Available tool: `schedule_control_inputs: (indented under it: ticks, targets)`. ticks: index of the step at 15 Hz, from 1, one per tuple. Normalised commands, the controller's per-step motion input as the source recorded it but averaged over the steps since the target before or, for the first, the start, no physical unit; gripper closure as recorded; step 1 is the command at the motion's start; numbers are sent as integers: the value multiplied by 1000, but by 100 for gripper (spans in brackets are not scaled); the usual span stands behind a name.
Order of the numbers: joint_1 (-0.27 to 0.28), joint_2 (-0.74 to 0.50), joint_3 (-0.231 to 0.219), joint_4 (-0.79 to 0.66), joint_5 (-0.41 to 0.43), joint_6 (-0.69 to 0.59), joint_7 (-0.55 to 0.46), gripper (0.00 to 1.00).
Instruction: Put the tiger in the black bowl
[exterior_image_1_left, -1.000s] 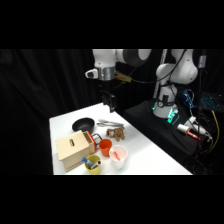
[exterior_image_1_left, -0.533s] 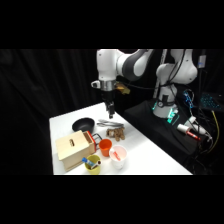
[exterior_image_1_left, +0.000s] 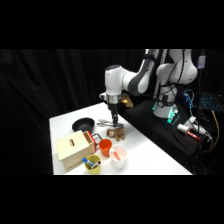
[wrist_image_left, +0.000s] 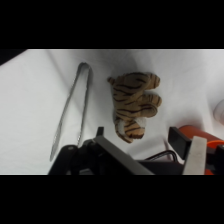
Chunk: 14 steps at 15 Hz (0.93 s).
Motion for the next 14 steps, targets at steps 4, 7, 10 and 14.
schedule_control_inputs:
  ticks: [4,7,10,14]
  targets:
    - [85,261,-49,-16,166,419,50,0]
    - [103,311,-36,62,227,327,-39,0]
    - [82,266,-1,103,254,218,-97,0]
    - [109,179,-36,99,176,156,-98,43]
